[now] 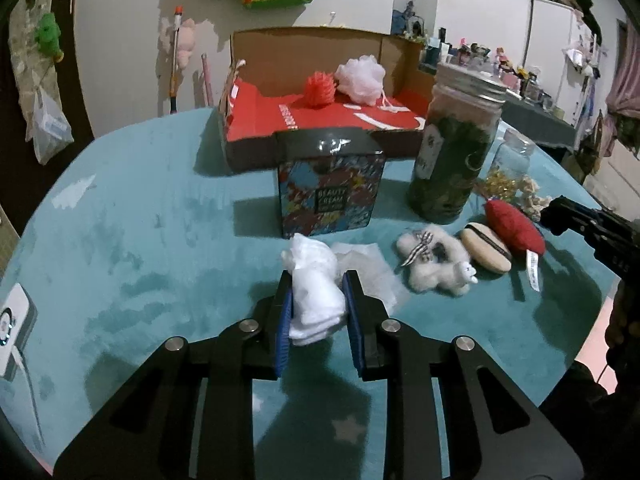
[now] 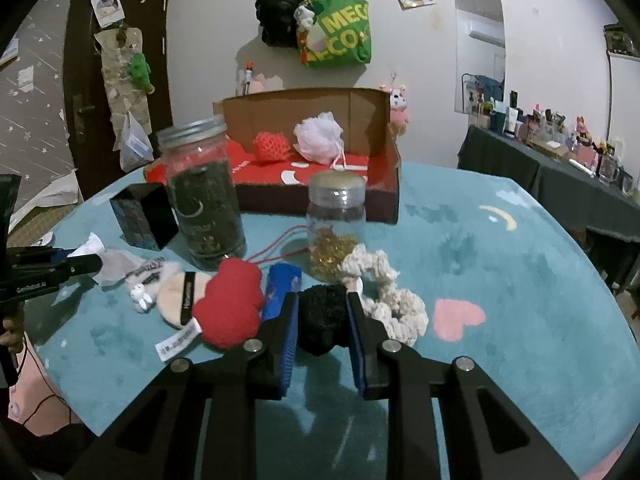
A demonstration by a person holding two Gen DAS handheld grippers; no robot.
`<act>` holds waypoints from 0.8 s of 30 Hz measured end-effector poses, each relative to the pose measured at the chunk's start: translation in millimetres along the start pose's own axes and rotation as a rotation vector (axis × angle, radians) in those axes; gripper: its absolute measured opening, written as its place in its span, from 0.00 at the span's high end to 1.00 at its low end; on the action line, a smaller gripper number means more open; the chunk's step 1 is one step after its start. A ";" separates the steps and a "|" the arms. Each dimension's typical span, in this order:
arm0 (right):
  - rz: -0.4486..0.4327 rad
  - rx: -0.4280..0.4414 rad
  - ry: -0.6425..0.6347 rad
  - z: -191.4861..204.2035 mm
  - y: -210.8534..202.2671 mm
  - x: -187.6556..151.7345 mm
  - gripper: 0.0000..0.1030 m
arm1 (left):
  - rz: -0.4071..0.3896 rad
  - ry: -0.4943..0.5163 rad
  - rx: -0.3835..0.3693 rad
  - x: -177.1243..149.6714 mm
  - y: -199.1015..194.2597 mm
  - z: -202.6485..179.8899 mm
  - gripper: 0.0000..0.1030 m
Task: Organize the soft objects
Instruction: 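Grasp the white sock with the left tool, then grasp the black knit scrunchie with the right tool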
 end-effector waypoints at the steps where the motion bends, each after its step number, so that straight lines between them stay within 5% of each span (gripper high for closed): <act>1: -0.006 -0.001 -0.002 0.6 -1.7 0.8 0.76 | -0.005 0.005 0.003 0.7 -2.1 -1.6 0.78; 24: 0.024 0.034 -0.002 2.3 6.1 -4.3 0.76 | 0.007 -0.003 0.044 1.0 -5.2 14.6 0.78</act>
Point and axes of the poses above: each gripper's, at about its wrist camera, not at the fingertips, and y roughly the way its jaws point, z to its left, x to its top, the point moved 2 cm from there along y, roughly the way its jaws point, and after that the axes turned 2 degrees about -y, right-handed, at the moved point
